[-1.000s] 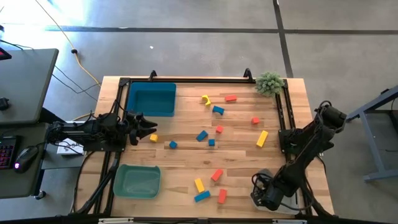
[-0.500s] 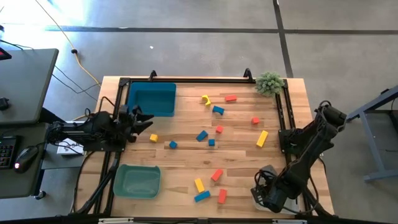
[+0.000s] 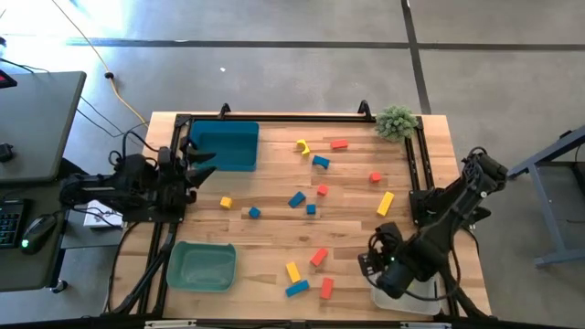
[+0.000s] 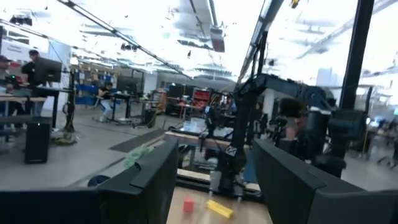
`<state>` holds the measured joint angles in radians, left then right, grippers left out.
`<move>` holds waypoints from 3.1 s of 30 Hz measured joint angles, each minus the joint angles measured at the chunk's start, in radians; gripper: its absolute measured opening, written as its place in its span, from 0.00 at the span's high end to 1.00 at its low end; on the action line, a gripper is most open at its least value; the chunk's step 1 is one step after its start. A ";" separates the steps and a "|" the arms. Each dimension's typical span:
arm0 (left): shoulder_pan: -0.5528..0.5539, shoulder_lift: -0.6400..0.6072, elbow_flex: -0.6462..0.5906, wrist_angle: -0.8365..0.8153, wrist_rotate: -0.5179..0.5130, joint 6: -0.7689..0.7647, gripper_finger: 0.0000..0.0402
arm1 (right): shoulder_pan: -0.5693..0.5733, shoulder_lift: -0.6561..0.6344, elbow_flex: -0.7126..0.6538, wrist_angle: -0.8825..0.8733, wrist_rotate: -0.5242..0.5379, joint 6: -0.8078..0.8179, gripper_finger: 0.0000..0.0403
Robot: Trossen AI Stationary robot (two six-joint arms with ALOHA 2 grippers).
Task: Sort & place blocks by color
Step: Put the blue block into the blue bin
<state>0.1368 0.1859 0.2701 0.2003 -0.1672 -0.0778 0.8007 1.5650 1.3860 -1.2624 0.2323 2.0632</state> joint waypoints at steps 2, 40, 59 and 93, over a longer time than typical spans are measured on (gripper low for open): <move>0.000 0.054 0.029 -0.019 0.017 0.021 0.52 | -0.029 0.000 0.014 -0.005 0.007 -0.044 0.53; 0.001 0.904 0.245 -0.399 0.314 0.395 0.52 | -0.272 0.000 0.048 0.056 0.054 -0.344 0.53; 0.001 1.120 0.245 -0.382 0.310 0.430 0.52 | -0.272 0.000 0.048 0.057 0.058 -0.344 0.53; 0.001 1.230 0.245 -0.313 0.298 0.456 0.67 | -0.272 0.000 0.047 0.064 0.100 -0.344 0.53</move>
<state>0.1379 1.4155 0.5152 -0.1123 0.1307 0.3782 0.5289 1.5650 1.4334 -1.1988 0.3324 1.7195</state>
